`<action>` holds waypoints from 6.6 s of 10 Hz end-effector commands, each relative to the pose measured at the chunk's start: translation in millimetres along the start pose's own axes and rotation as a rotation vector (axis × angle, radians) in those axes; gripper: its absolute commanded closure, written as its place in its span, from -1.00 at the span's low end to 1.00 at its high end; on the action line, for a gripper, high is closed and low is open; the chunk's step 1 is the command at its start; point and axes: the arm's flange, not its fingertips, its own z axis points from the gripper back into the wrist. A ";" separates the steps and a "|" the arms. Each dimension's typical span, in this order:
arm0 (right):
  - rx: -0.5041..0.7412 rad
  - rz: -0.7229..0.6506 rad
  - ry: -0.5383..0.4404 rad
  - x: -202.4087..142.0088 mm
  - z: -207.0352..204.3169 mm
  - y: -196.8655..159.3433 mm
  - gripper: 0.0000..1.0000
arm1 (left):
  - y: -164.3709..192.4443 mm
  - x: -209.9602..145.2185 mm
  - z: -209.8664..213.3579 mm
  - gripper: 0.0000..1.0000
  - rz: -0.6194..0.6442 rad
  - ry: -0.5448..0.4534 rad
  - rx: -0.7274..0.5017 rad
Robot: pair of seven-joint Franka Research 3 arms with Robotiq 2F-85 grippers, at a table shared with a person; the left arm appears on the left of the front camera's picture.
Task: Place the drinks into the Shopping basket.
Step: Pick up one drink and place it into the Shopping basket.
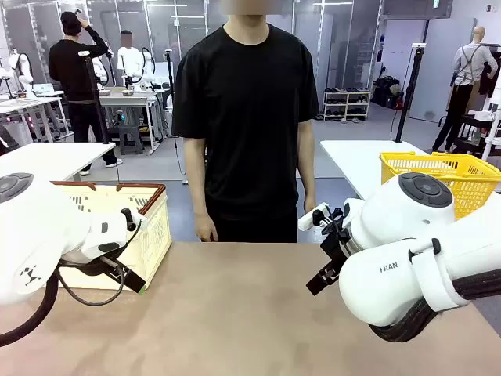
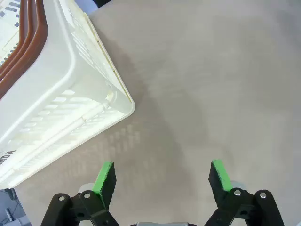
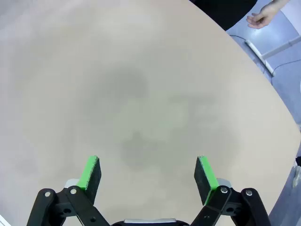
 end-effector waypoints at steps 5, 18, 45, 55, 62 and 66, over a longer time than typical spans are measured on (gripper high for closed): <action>0.000 0.000 0.000 0.0 0.0 0.0 -1.00 | -0.4 0.1 0.0 -1.00 -0.001 0.000 0.000; -0.118 -0.049 0.042 14.5 22.1 18.3 -1.00 | -23.3 13.0 31.8 -1.00 0.057 -0.035 0.091; -0.216 -0.556 0.291 -12.9 33.4 -58.5 -1.00 | 67.6 -15.0 34.7 -1.00 0.414 0.132 0.233; -0.216 -0.556 0.291 -12.9 33.4 -58.5 -1.00 | 67.6 -15.0 34.7 -1.00 0.414 0.132 0.233; -0.216 -0.556 0.291 -12.9 33.4 -58.5 -1.00 | 67.6 -15.0 34.7 -1.00 0.414 0.132 0.233; -0.216 -0.556 0.291 -12.9 33.4 -58.5 -1.00 | 67.6 -15.0 34.7 -1.00 0.414 0.132 0.233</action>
